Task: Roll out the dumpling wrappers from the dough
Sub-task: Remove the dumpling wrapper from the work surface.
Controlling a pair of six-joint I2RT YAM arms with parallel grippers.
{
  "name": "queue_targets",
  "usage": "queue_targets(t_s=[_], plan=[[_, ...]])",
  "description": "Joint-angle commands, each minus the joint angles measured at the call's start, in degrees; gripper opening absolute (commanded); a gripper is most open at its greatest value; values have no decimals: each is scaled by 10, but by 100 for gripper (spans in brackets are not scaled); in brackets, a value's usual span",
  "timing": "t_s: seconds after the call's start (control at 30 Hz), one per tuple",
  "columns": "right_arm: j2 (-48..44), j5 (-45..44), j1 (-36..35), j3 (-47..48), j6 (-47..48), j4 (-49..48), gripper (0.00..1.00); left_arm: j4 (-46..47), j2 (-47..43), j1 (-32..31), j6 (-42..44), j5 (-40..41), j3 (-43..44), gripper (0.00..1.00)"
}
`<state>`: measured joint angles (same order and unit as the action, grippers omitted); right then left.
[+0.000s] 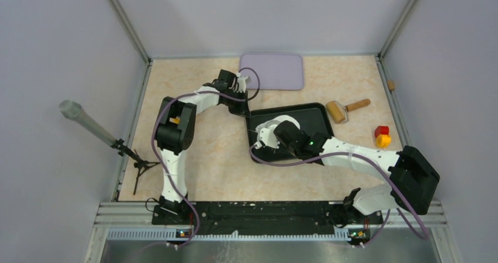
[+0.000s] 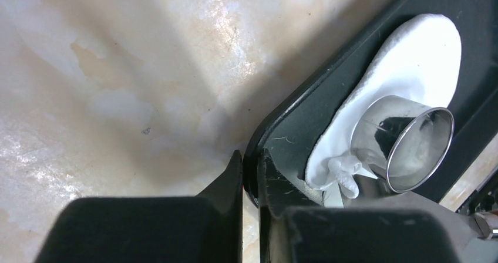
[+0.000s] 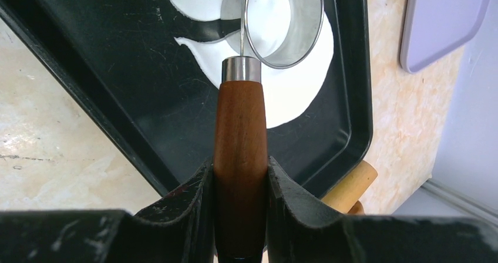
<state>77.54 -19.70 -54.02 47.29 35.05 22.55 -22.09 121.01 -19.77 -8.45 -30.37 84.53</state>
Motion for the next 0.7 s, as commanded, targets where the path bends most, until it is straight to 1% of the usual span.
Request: queue_targets(t_s=[0.0,0.1,0.33,0.5,0.67], plan=[[-22,-53,-5,15,6,-9,0,-41,16,-9,6,63,11,0],[-28,-73,-5,6,12,-12,0,-45,15,-11,8,80,3,0],[-36,-106,0,-8,16,-22,0,-37,1,-11,6,92,-18,0],[-43,-112,18,-5,15,-19,0,-29,-3,-11,5,90,-26,0],[-64,-112,51,0,20,-15,0,-28,-5,-11,4,89,-29,0]])
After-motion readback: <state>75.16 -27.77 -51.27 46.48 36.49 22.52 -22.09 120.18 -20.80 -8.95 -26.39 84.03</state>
